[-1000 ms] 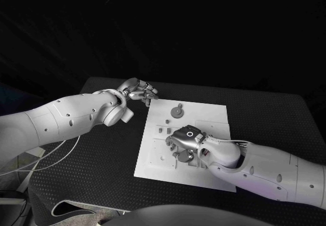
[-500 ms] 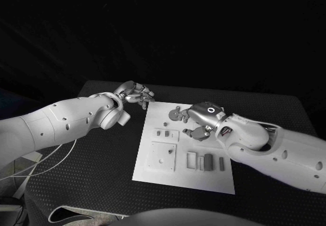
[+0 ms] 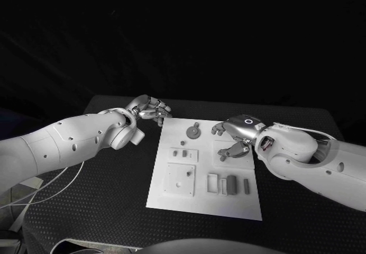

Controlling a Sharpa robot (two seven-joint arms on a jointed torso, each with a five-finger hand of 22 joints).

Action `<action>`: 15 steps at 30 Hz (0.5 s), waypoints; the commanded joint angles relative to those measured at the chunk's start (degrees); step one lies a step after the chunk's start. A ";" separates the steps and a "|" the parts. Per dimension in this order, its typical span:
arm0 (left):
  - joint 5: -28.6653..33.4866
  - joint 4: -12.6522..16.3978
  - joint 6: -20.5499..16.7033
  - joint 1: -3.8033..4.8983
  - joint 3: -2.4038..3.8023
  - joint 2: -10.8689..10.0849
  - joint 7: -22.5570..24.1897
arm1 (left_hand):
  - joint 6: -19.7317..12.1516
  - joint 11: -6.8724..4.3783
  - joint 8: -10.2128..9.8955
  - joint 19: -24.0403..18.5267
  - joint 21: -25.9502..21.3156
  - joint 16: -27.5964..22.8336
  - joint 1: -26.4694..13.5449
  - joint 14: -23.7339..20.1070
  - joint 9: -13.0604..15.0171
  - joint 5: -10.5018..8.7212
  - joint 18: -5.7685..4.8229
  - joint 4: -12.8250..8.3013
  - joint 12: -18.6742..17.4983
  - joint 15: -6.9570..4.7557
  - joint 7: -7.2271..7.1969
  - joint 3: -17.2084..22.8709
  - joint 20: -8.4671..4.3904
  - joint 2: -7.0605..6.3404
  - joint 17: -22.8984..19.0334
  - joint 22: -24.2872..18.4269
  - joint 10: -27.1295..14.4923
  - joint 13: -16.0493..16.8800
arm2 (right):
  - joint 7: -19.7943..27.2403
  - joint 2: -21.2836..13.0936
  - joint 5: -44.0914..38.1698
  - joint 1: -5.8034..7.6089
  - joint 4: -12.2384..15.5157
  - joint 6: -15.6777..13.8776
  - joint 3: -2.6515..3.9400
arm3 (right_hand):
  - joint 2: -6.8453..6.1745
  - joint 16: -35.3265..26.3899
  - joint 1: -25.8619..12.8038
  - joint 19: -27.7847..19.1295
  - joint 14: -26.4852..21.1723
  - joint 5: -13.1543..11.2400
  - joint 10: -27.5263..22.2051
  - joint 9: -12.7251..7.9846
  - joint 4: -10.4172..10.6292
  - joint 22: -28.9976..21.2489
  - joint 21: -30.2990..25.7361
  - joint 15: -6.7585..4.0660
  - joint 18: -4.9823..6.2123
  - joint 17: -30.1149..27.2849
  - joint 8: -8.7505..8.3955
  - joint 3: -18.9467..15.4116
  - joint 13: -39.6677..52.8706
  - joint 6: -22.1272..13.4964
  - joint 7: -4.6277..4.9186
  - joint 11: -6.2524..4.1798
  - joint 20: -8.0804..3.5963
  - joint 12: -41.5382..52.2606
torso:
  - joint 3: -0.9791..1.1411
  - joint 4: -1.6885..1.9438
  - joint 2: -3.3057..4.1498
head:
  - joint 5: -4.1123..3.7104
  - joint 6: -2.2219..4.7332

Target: Assemble the parts on the task board

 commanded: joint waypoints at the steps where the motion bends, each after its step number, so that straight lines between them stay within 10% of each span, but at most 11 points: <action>1: -0.17 0.04 0.32 0.08 0.03 -0.05 0.77 | -0.13 0.11 -0.21 0.18 -0.38 -0.37 0.26 0.28 -0.07 -0.14 2.82 0.13 -0.02 0.27 0.36 -0.31 0.20 -0.17 0.09 0.07 -0.43 -0.09 | -0.65 -0.41 1.28 -0.02 -0.24 5.28 -0.18 | 0.01 0.16 -0.60 -0.37 -0.36 0.33 -0.54 -0.01 0.04 0.84 -0.39 0.51 3.64 -0.05 -0.17 -0.45 -0.37 -0.58 -0.20 0.07 0.04 -0.02 | -0.04 0.04 0.03 | -0.08 -0.09; 15: -0.17 0.11 -0.38 0.07 0.03 0.16 1.33 | 0.06 0.09 -0.05 0.28 -0.39 -0.44 0.28 0.39 -0.02 -0.07 2.88 0.21 0.07 0.26 0.52 -0.26 0.20 -0.05 0.24 0.10 -0.39 -0.16 | 0.92 1.32 -0.67 -2.00 -4.58 3.83 -1.72 | 0.47 0.87 1.60 0.43 0.08 0.33 1.86 1.41 0.82 0.98 -0.22 -0.19 3.64 -0.53 3.13 1.29 -1.19 3.30 1.51 -0.67 -0.30 1.21 | -0.11 0.06 0.01 | -0.34 -0.16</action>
